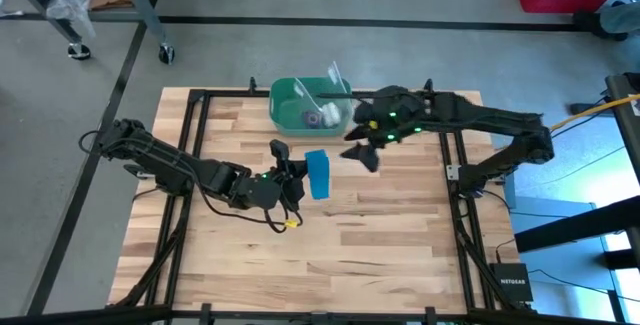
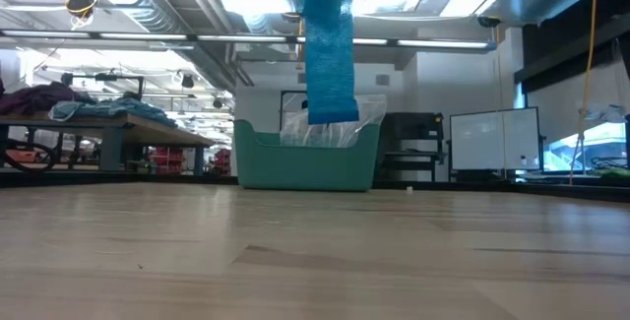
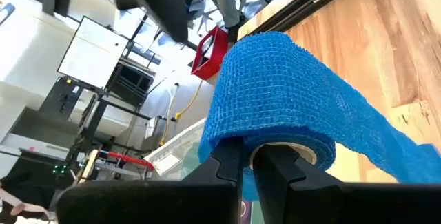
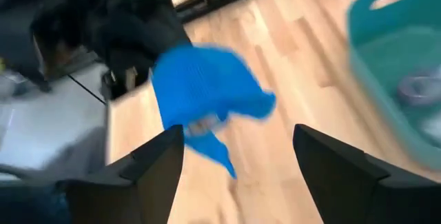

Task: Roll bandage
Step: Roll the blue bandage

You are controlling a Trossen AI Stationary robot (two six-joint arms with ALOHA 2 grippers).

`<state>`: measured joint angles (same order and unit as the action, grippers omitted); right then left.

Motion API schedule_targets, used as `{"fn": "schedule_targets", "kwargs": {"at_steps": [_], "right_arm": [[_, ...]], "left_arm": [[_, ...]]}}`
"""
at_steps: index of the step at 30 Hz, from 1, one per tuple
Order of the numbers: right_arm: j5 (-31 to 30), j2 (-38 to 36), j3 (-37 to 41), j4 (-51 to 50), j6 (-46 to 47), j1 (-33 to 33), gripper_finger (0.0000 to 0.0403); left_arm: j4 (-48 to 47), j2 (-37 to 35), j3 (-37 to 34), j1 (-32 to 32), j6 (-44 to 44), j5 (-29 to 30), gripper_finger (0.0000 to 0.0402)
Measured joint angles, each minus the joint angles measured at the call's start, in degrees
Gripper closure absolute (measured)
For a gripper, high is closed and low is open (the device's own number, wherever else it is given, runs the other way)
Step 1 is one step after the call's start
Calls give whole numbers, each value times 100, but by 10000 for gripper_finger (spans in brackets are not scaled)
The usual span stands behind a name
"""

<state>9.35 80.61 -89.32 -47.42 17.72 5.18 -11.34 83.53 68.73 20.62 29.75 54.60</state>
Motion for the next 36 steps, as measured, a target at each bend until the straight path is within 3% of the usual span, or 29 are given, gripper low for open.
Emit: {"fn": "schedule_targets", "kwargs": {"at_steps": [3, 6, 12, 15, 18, 22, 29, 32, 36], "right_arm": [[-398, -356, 277, -406, -381, -359, 127], [-869, -736, 1112, 90, -494, -999, 127], [-2580, -1508, 3770, 3708, -1476, -1967, 127], [-2782, -1529, 4855, 5734, -1859, -2029, 127], [-2721, -1287, 5423, 7214, -2099, -2014, 127], [-2532, -955, 5427, 7883, -2263, -2018, 127], [-1757, -272, 4939, 7892, -2431, -2023, 148], [-1738, -147, 4699, 7655, -2516, -2023, 199], [-1771, -174, 4319, 7113, -2534, -2060, 309]], "left_arm": [[64, 0, 0, 0, -64, 0, 386], [254, 0, 1, 0, -84, -2, 386], [809, 0, 4, 12, -176, -1, 386], [897, 0, 6, 11, -233, -37, 386], [912, 0, 6, -11, -235, -311, 386], [941, 0, 7, -52, -235, -450, 386], [941, 0, 4, -55, -254, -449, 386], [927, 0, 4, -52, -237, -451, 386], [896, 0, 4, -55, -211, -449, 386]]}}
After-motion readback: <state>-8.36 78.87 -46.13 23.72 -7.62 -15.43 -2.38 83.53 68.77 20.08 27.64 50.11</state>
